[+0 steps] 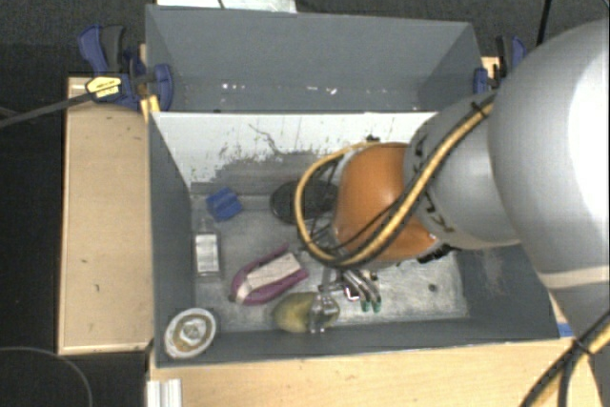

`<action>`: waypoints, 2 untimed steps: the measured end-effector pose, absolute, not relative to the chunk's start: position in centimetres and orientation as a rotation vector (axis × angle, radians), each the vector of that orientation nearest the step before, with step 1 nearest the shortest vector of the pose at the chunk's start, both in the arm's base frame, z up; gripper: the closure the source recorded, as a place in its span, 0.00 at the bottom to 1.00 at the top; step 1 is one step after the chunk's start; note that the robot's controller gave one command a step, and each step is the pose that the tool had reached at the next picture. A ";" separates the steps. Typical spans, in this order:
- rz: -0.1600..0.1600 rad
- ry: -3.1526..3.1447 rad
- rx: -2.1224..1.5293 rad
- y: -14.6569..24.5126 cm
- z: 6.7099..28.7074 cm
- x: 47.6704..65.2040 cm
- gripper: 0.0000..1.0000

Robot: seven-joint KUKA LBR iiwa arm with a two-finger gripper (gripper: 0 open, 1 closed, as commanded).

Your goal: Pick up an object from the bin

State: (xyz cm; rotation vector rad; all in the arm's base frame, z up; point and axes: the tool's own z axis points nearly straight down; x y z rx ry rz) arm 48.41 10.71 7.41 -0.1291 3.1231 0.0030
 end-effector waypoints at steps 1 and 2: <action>0.005 3.117 -0.331 17.4 10.2 49.1 0.00; -0.006 3.011 -0.830 21.0 7.7 51.0 0.00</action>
Offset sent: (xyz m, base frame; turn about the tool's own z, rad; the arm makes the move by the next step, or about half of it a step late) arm 0.0051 0.0641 0.0259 -0.1214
